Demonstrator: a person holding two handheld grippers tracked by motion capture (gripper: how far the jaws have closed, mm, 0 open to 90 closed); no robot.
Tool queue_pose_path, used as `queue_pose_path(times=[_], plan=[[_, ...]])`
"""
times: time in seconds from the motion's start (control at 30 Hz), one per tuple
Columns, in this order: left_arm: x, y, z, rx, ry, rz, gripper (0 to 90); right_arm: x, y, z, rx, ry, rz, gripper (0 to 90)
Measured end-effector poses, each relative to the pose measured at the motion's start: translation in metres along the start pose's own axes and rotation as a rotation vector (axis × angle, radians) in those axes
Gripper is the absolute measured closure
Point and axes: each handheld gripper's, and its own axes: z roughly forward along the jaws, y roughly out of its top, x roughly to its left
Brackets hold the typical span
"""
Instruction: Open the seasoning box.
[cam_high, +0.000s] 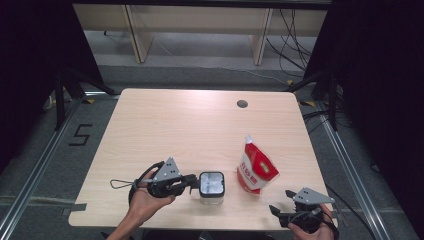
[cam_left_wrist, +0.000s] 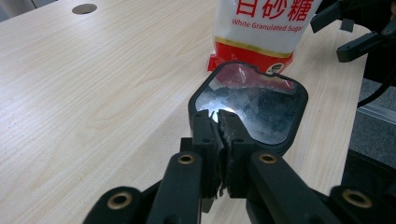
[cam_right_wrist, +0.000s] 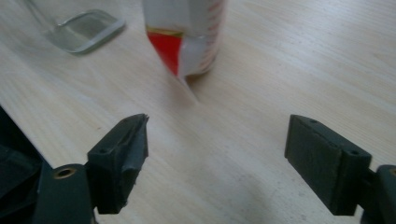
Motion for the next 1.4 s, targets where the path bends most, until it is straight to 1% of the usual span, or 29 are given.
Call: queue_pose_path(times=[0.03,0.07,0.1,0.13,0.17,0.2,0.23,0.27,0.3,0.33,0.37,0.43,0.5,0.53,0.57,0.6,0.7,0.77,0.8,0.9,0.93,1.0,1.07,1.13,1.17,1.2,1.23,1.33,1.4], plan=[[0.0,0.0,0.0,-0.001,0.002,-0.001,86.4,0.003,0.001,0.0,-0.003,0.011,0.002,25.7],[0.001,0.0,0.0,-0.003,0.001,0.01,86.7,0.005,0.001,-0.001,-0.004,0.011,-0.011,28.4],[0.0,0.0,0.0,0.002,0.004,-0.003,86.7,0.005,0.002,-0.001,-0.012,0.016,-0.043,32.2],[-0.001,0.0,0.0,-0.002,0.006,-0.003,86.9,0.007,0.002,-0.002,-0.004,0.022,-0.052,35.2],[-0.001,0.0,0.0,-0.002,0.003,0.009,87.1,0.008,0.003,-0.002,-0.012,0.027,-0.083,37.1],[0.0,0.0,0.001,0.001,-0.003,0.026,87.1,0.01,0.003,-0.002,-0.014,0.032,-0.095,37.7],[-0.001,0.0,0.002,0.003,-0.009,0.005,87.2,0.013,0.004,-0.002,-0.007,0.035,-0.078,38.3],[-0.002,0.0,0.002,0.002,-0.008,0.011,87.4,0.015,0.004,-0.002,-0.005,0.044,-0.069,39.5],[-0.002,-0.001,0.004,0.001,-0.004,0.006,87.5,0.014,0.005,-0.001,-0.012,0.046,-0.103,41.5],[-0.002,-0.001,0.004,0.012,-0.005,0.015,87.5,0.015,0.005,0.0,-0.008,0.051,-0.105,42.5],[-0.002,-0.001,0.004,0.006,-0.006,0.011,87.5,0.018,0.005,0.0,-0.006,0.057,-0.088,43.1],[-0.002,-0.001,0.004,0.007,-0.004,0.006,87.2,0.018,0.007,0.002,-0.01,0.069,-0.125,44.2],[-0.002,-0.002,0.004,0.004,-0.005,0.005,87.2,0.021,0.008,0.002,-0.009,0.081,-0.134,45.7],[-0.002,-0.002,0.004,0.003,-0.005,0.004,87.1,0.022,0.008,0.002,-0.022,0.074,-0.141,46.5],[-0.001,-0.002,0.004,-0.001,-0.011,0.003,87.2,0.024,0.009,0.002,-0.021,0.087,-0.146,48.0],[-0.002,-0.002,0.004,-0.001,-0.007,-0.007,87.2,0.025,0.01,0.002,-0.036,0.078,-0.158,49.1],[-0.001,-0.002,0.004,-0.001,-0.017,0.007,87.3,0.031,0.014,0.001,-0.064,0.092,-0.182,53.6],[-0.001,-0.003,0.004,-0.006,-0.013,0.005,87.3,0.036,0.016,0.001,-0.081,0.103,-0.192,56.8],[-0.002,-0.003,0.004,-0.006,-0.009,-0.008,87.3,0.037,0.017,0.002,-0.095,0.105,-0.208,58.4],[-0.002,-0.004,0.004,-0.007,-0.009,-0.006,87.4,0.045,0.021,0.003,-0.118,0.126,-0.215,61.3],[-0.001,-0.004,0.004,-0.007,-0.01,-0.001,87.5,0.048,0.021,0.003,-0.119,0.136,-0.202,62.1],[-0.002,-0.004,0.004,-0.01,-0.008,0.001,87.8,0.053,0.023,0.006,-0.137,0.158,-0.226,64.2],[-0.002,-0.004,0.004,-0.011,-0.009,-0.011,87.8,0.058,0.025,0.009,-0.141,0.173,-0.229,65.8],[-0.001,-0.004,0.004,-0.007,-0.014,-0.002,87.9,0.06,0.027,0.011,-0.14,0.183,-0.235,66.3],[-0.001,-0.005,0.003,-0.006,-0.012,0.005,88.4,0.063,0.028,0.011,-0.138,0.178,-0.228,67.5],[-0.001,-0.005,0.004,-0.007,-0.013,0.004,88.4,0.062,0.03,0.013,-0.148,0.179,-0.243,67.9],[-0.001,-0.005,0.004,-0.008,-0.013,0.004,88.4,0.063,0.031,0.013,-0.151,0.175,-0.233,68.9],[-0.001,-0.005,0.003,-0.001,-0.011,0.004,88.5,0.066,0.034,0.016,-0.162,0.184,-0.237,73.1],[-0.001,-0.005,0.003,0.0,-0.013,0.006,88.9,0.068,0.037,0.018,-0.171,0.177,-0.251,76.1]])
